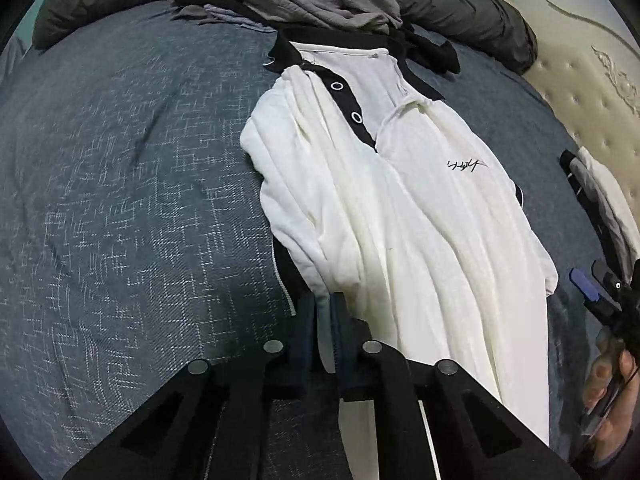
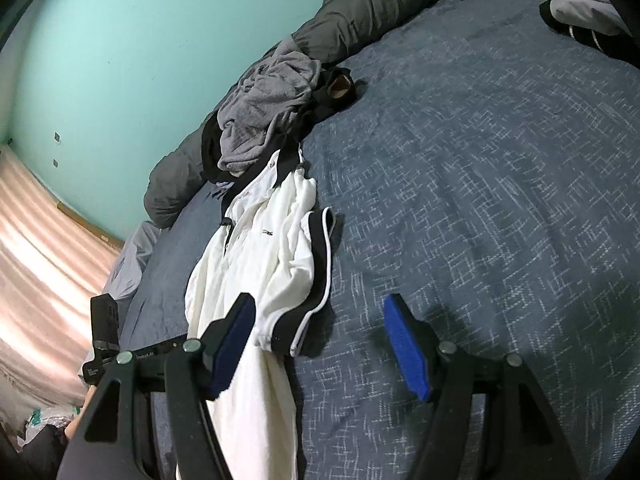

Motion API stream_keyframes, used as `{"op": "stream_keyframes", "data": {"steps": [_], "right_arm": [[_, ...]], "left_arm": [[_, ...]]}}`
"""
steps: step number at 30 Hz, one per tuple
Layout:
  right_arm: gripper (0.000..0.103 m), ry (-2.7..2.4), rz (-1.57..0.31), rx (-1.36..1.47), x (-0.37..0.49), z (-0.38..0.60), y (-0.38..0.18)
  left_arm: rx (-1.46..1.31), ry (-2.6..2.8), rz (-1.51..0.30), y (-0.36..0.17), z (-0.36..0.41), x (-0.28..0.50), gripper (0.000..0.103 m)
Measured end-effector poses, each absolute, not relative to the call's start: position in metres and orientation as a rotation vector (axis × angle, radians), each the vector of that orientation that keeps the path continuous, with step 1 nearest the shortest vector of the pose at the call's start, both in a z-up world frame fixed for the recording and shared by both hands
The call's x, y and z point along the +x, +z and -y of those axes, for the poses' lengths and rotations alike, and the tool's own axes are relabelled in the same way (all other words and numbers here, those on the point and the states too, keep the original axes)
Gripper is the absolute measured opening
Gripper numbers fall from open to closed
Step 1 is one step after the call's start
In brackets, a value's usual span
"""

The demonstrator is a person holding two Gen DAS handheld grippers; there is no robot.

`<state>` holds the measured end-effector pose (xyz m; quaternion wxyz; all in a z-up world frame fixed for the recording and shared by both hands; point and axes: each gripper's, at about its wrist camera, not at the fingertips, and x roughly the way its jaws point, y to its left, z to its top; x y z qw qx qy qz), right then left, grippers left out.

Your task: Fold clothes

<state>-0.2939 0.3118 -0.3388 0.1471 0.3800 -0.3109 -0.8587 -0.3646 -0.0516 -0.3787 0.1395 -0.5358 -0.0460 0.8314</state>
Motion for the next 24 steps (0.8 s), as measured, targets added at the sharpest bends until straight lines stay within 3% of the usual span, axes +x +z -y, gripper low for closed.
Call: {"op": "stream_keyframes", "data": {"steps": [16, 24], "right_arm": [[0.067, -2.475, 0.924, 1.08, -0.294, -0.316, -0.336], [0.067, -2.47, 0.924, 1.09, -0.296, -0.316, -0.338]], "left_arm": [[-1.481, 2.736, 0.048, -0.294, 0.151, -0.355, 0.005], [-1.475, 2.809, 0.038, -0.285, 0.173, -0.352, 0.005]]}}
